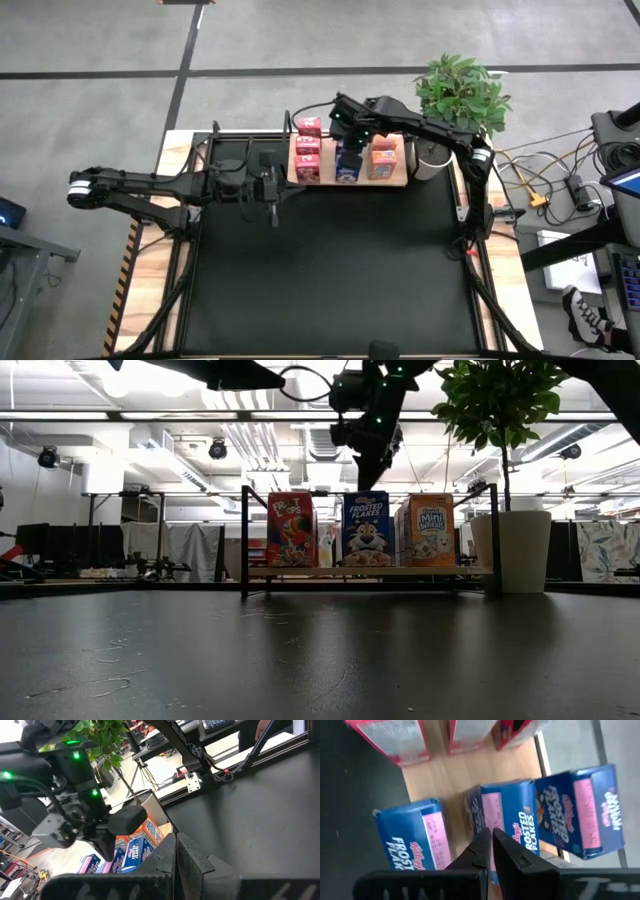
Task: Stack cereal on shelf
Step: Adjust the blue cereal boxes
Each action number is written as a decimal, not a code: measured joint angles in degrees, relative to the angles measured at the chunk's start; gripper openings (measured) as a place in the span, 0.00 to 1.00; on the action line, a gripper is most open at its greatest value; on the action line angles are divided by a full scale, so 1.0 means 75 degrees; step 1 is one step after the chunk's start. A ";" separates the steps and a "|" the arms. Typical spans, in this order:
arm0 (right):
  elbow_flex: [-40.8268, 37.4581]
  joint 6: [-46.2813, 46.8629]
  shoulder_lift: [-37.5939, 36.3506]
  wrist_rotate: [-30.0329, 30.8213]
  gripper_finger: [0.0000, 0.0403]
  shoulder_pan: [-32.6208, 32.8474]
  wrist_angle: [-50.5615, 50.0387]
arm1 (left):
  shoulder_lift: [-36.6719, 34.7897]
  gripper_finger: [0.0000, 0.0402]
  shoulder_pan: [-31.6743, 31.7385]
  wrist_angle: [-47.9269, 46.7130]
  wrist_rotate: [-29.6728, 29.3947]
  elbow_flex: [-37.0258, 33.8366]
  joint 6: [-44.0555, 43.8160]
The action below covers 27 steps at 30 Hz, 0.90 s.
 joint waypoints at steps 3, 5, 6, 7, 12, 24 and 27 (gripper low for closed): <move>-0.0142 0.0000 0.0000 0.0008 0.03 -0.0003 0.0016 | 0.0001 0.00 0.0000 -0.0008 0.0001 0.0000 0.0003; -0.0218 -0.0002 -0.0008 0.0033 0.03 -0.0005 0.0053 | 0.0003 0.00 0.0000 -0.0010 0.0000 0.0000 0.0003; -0.0249 -0.0014 -0.0009 0.0129 0.03 -0.0012 0.0057 | 0.0003 0.00 0.0000 -0.0010 0.0000 0.0000 0.0003; -0.0269 -0.0040 -0.0012 0.0239 0.03 -0.0012 0.0069 | 0.0003 0.00 0.0000 -0.0010 0.0003 0.0000 0.0003; -0.0282 -0.0275 -0.0029 0.0407 0.03 -0.0017 0.0050 | 0.0003 0.00 -0.0001 -0.0016 0.0000 0.0000 0.0003; -0.0267 -0.0866 -0.0137 0.0418 0.03 0.0067 0.0041 | 0.0003 0.00 0.0000 -0.0018 0.0000 0.0000 0.0035; -0.0122 -0.0805 -0.0149 0.0417 0.03 0.0067 0.0068 | 0.0003 0.00 -0.0001 -0.0018 0.0000 0.0003 0.0035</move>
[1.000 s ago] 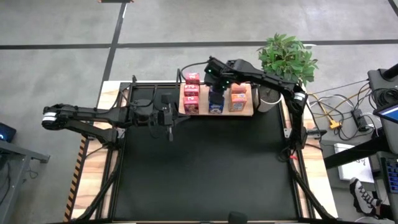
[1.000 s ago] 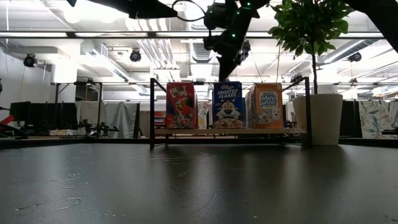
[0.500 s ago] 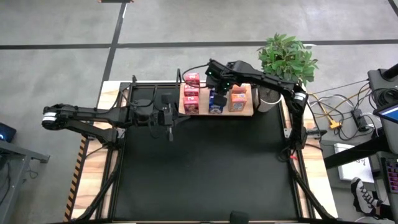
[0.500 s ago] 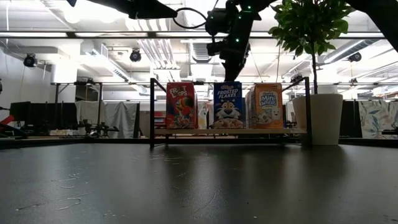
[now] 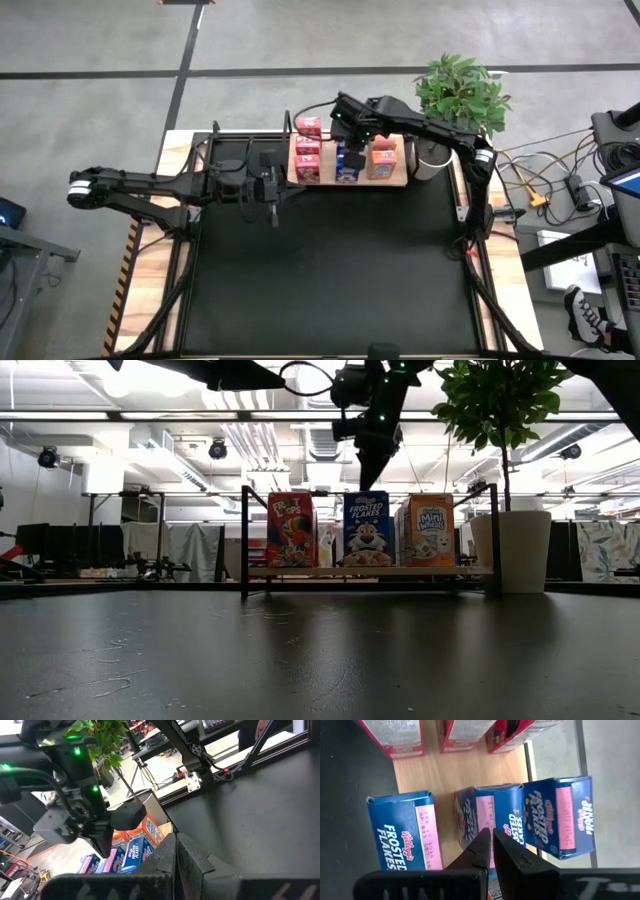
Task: Stack cereal on shelf
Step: Adjust the blue cereal boxes
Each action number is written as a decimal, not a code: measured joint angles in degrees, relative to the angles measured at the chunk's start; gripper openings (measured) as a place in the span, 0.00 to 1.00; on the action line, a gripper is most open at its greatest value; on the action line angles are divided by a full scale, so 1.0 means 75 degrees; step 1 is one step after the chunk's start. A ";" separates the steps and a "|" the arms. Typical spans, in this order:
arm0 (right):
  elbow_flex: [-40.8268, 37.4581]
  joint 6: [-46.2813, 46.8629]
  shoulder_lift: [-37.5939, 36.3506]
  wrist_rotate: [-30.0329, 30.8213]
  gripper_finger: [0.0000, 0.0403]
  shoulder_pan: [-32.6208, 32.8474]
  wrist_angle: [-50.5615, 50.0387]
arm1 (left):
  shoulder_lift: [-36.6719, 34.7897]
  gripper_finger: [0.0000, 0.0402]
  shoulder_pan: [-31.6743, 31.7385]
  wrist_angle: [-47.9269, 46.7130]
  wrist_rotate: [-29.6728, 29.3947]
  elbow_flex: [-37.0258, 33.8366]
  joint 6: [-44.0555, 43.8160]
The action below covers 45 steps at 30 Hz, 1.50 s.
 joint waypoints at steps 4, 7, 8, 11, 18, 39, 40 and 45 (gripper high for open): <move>0.0254 0.0011 0.0000 -0.0002 0.03 0.0000 -0.0171 | 0.0000 0.00 -0.0002 -0.0002 0.0001 0.0000 0.0000; 0.0514 0.0132 -0.0006 -0.0015 0.03 0.0000 -0.0684 | 0.0000 0.00 0.0001 -0.0044 0.0000 0.0000 0.0018; 0.0576 0.0171 -0.0009 -0.0018 0.03 0.0000 -0.0929 | 0.0000 0.00 0.0001 -0.0052 0.0003 0.0000 0.0030; 0.0632 0.0214 -0.0018 -0.0029 0.03 -0.0012 -0.1485 | 0.0000 0.00 -0.0002 -0.0050 0.0000 0.0000 0.0032; 0.0308 0.0201 -0.0023 -0.0072 0.03 -0.0056 -0.1574 | 0.0000 0.00 0.0001 -0.0052 0.0000 0.0000 0.0032; -0.0050 -0.0139 0.0015 0.0004 0.03 -0.0216 -0.0746 | 0.0003 0.00 -0.0001 -0.0076 0.0000 0.0000 0.0026; -0.0053 -0.0145 0.0015 0.0009 0.03 -0.0216 -0.0742 | 0.0003 0.00 0.0000 -0.0076 0.0003 0.0000 0.0026; -0.0055 -0.0260 0.0015 0.0009 0.03 -0.0221 -0.0703 | 0.0000 0.00 0.0001 -0.0079 0.0000 0.0000 0.0026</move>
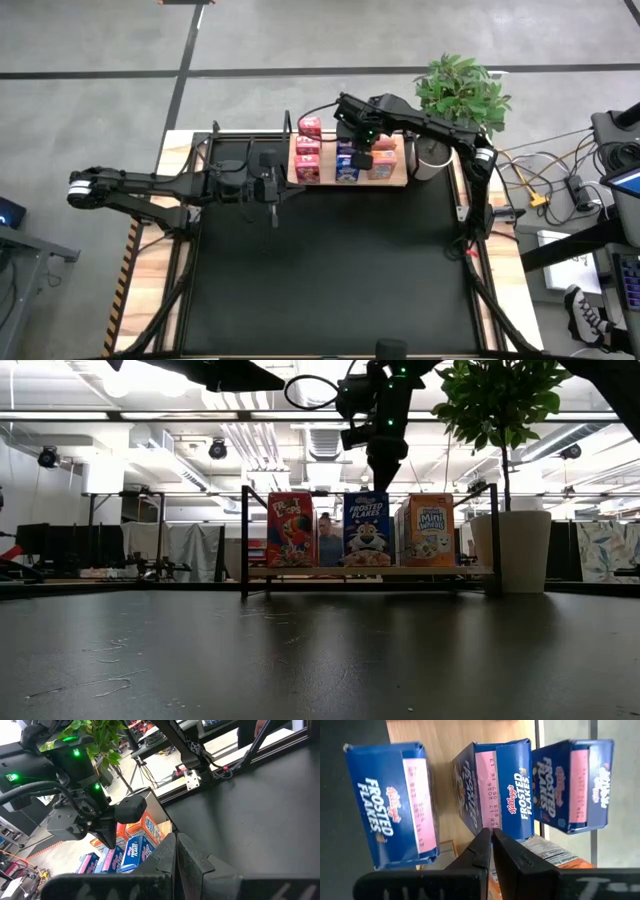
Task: Stack cereal on shelf
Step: Adjust the blue cereal boxes
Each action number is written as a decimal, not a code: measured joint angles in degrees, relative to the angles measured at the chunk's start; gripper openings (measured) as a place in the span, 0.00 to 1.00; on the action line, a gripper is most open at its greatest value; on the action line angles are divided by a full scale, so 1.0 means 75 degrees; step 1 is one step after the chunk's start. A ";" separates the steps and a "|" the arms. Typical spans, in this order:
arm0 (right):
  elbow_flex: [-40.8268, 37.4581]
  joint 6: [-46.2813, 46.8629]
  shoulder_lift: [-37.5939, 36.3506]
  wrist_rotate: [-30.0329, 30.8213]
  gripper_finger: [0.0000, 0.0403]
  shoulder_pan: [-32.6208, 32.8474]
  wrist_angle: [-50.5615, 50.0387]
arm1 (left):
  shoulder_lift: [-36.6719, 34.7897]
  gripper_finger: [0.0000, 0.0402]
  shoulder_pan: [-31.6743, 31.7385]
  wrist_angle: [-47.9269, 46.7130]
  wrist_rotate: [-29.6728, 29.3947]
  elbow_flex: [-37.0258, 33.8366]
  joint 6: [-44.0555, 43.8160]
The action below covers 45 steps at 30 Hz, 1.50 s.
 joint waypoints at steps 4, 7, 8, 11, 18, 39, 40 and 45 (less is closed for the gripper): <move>0.0000 0.0010 0.0000 0.0000 0.03 0.0000 0.0103 | 0.0003 0.00 -0.0002 -0.0003 0.0002 0.0000 0.0000; 0.0000 0.0002 0.0000 0.0000 0.03 0.0000 0.0098 | 0.0001 0.00 0.0000 -0.0005 0.0001 0.0000 0.0000; 0.0000 0.0001 0.0000 -0.0001 0.03 0.0000 0.0098 | 0.0001 0.00 0.0000 -0.0006 0.0001 0.0000 0.0000; 0.0000 -0.0010 0.0000 0.0012 0.03 0.0000 0.0095 | 0.0003 0.00 0.0000 -0.0006 0.0002 0.0000 0.0000; 0.0212 0.0062 -0.0017 0.0184 0.03 0.0015 -0.0003 | 0.0003 0.00 0.0000 -0.0006 0.0003 0.0000 0.0000; -0.0973 -0.0121 -0.0286 -0.0788 0.03 0.0149 0.3013 | -0.0058 0.00 -0.0001 -0.0122 0.0003 0.0000 -0.0087; -0.1055 -0.0121 -0.0284 -0.0765 0.03 0.0134 0.3161 | -0.0058 0.00 -0.0002 -0.0120 0.0003 0.0000 -0.0088; -0.1245 -0.0138 -0.0286 -0.0596 0.03 0.0064 0.3303 | -0.0058 0.00 -0.0003 -0.0119 0.0003 0.0000 -0.0087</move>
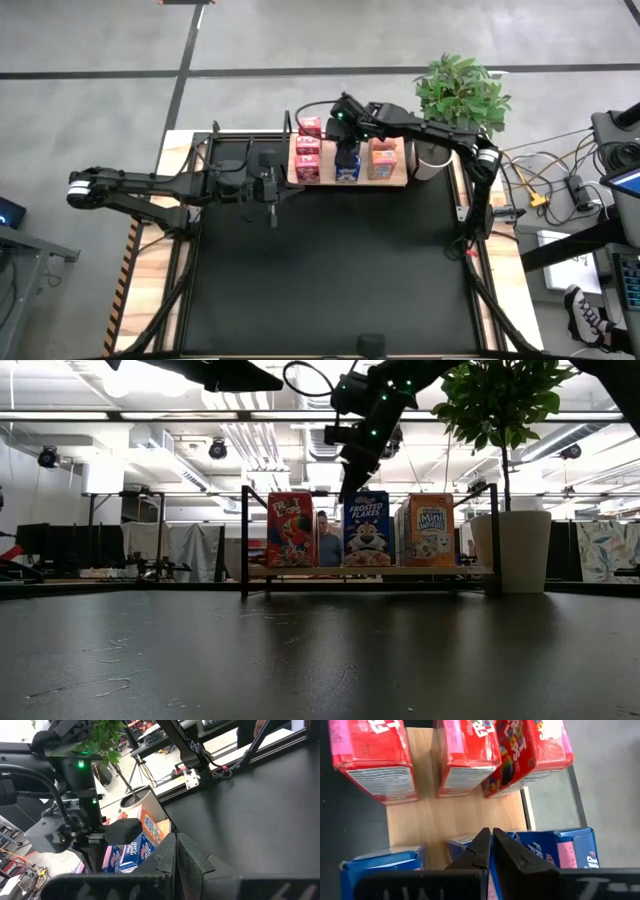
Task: Stack cereal on shelf
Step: Adjust the blue cereal boxes
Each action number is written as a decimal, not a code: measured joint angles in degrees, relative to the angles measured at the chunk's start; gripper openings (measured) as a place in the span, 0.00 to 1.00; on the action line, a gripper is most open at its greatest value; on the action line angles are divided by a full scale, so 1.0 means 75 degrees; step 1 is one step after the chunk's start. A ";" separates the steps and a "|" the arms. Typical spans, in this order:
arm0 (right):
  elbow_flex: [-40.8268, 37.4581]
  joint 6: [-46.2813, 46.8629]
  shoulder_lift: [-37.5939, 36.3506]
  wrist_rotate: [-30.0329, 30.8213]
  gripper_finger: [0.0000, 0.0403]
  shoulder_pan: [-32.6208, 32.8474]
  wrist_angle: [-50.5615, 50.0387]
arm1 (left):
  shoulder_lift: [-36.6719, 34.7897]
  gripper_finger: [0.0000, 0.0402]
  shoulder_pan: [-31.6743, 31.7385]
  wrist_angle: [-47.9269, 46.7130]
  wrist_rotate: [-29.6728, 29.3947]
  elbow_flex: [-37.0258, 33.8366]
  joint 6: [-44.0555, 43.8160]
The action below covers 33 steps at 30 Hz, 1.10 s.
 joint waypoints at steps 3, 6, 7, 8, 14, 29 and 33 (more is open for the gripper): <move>-0.0015 0.0000 0.0000 0.0043 0.03 -0.0015 0.0001 | 0.0000 0.00 0.0002 0.0000 0.0000 0.0000 0.0000; -0.0016 0.0000 0.0000 0.0046 0.03 -0.0015 0.0004 | 0.0000 0.00 0.0002 0.0002 0.0000 0.0000 0.0000; -0.0016 0.0001 0.0000 0.0044 0.03 -0.0015 0.0010 | 0.0000 0.00 0.0000 0.0000 0.0000 0.0000 0.0000; -0.0016 0.0003 0.0000 0.0043 0.03 -0.0015 0.0020 | 0.0000 0.00 0.0000 0.0000 0.0000 0.0000 0.0000; -0.0016 0.0032 0.0000 0.0048 0.03 -0.0015 0.0075 | 0.0000 0.00 0.0000 0.0003 -0.0001 0.0000 0.0000; -0.0124 0.0289 -0.1422 -0.0097 0.03 0.0402 0.0136 | -0.0041 0.00 0.0002 -0.0128 0.0000 -0.0007 0.0003; -0.0663 0.0541 -0.2193 -0.0088 0.03 0.0778 0.0153 | -0.0023 0.00 0.0000 -0.0122 0.0000 -0.0062 0.0003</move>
